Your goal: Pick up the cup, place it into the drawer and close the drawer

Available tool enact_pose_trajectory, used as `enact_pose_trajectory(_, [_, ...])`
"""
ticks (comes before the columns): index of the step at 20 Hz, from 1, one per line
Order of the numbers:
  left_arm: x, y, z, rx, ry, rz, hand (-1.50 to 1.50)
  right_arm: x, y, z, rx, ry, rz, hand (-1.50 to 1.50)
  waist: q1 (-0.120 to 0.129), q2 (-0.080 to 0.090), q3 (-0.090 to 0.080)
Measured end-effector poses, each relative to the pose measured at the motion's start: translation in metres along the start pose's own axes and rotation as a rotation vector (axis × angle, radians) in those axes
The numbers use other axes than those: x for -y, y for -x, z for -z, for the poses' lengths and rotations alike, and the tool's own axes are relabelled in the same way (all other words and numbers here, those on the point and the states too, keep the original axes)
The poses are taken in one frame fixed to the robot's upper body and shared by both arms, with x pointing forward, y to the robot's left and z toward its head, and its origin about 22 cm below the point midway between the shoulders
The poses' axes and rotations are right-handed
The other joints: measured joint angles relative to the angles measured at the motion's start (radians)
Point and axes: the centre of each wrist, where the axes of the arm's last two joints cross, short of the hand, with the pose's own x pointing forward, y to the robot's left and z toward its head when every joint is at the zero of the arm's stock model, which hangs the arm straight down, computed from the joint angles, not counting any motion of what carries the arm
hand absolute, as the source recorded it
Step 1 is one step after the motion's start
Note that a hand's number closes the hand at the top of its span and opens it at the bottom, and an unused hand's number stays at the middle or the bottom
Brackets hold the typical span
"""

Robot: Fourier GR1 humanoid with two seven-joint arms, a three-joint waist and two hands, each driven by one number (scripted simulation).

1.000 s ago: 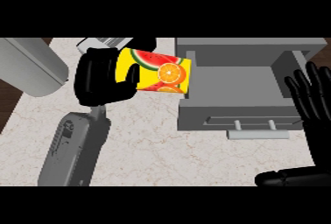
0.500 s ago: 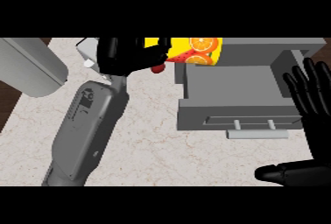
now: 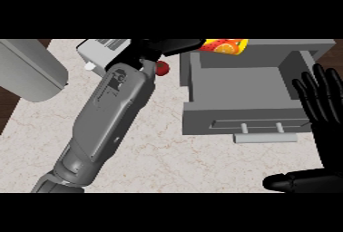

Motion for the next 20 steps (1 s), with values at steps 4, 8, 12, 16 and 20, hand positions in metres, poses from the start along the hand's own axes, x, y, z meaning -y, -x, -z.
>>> enact_pose_trajectory(4, [0.014,0.011,0.004,-0.027,-0.009,0.017,1.50,0.005,0.003,0.000,0.004,-0.001,0.003,-1.50,-0.006,0.001,0.000])
enact_pose_trajectory(8, [0.020,0.022,0.010,-0.046,-0.015,0.041,1.50,0.006,0.003,0.006,0.007,-0.004,0.001,-1.50,-0.013,0.004,0.000])
enact_pose_trajectory(12, [0.026,0.029,0.014,-0.086,-0.006,0.057,1.50,0.005,0.003,0.007,0.014,-0.010,0.007,-1.50,-0.022,0.006,0.000])
enact_pose_trajectory(16, [0.029,0.040,0.013,-0.118,0.001,0.099,1.50,0.005,0.006,0.007,0.018,-0.022,0.013,-1.50,-0.038,0.010,0.001])
enact_pose_trajectory(20, [0.031,0.047,0.012,-0.132,0.018,0.152,1.50,0.000,0.009,0.009,0.020,-0.036,0.022,-1.50,-0.053,0.014,0.001])
